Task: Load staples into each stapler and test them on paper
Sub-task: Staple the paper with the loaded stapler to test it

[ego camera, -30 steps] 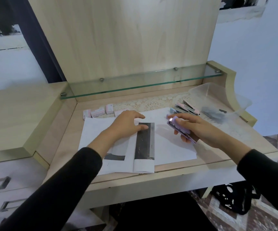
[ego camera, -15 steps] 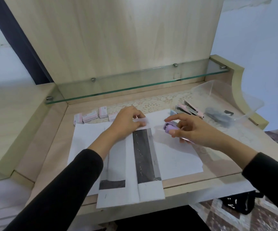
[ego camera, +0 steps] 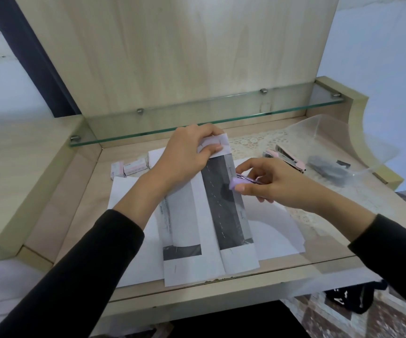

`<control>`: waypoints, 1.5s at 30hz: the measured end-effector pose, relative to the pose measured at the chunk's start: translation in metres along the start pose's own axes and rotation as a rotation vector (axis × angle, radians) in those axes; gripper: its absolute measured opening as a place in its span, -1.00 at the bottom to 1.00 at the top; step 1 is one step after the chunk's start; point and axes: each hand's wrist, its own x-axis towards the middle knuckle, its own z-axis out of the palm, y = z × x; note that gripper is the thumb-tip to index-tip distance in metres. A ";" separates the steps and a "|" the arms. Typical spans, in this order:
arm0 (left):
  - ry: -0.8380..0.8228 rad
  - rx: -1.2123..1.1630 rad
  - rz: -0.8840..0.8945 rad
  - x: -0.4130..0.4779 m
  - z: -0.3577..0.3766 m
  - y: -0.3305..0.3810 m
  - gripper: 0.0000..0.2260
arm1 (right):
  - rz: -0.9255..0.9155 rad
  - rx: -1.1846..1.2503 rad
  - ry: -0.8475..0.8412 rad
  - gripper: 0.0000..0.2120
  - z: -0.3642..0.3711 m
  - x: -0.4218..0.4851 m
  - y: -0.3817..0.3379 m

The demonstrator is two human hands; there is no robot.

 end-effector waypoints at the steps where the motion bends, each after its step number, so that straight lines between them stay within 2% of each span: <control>1: 0.005 0.007 0.003 -0.001 0.000 0.000 -0.81 | -0.005 -0.003 -0.002 -0.77 0.001 -0.001 -0.001; 6: 0.057 0.014 0.051 -0.002 -0.003 0.004 -0.78 | -0.042 -0.024 -0.018 -0.89 0.006 -0.002 -0.002; 17: 0.080 -0.009 0.179 -0.003 -0.006 0.010 -0.82 | -0.114 -0.097 0.010 -0.82 0.007 0.000 -0.004; 22: 0.096 -0.010 0.197 -0.002 -0.004 0.009 -0.83 | -0.126 -0.110 0.000 -0.68 0.005 0.001 -0.007; 26: 0.099 -0.012 0.200 -0.002 -0.005 0.008 -0.83 | -0.116 -0.145 -0.010 -0.66 0.006 0.002 -0.008; 31: 0.103 -0.013 0.203 -0.003 -0.005 0.006 -0.82 | -0.129 -0.174 0.014 -0.50 0.007 0.002 -0.007; 45: 0.093 -0.025 0.242 0.000 -0.005 0.001 -0.82 | -0.157 -0.271 0.087 -0.50 0.012 0.009 -0.004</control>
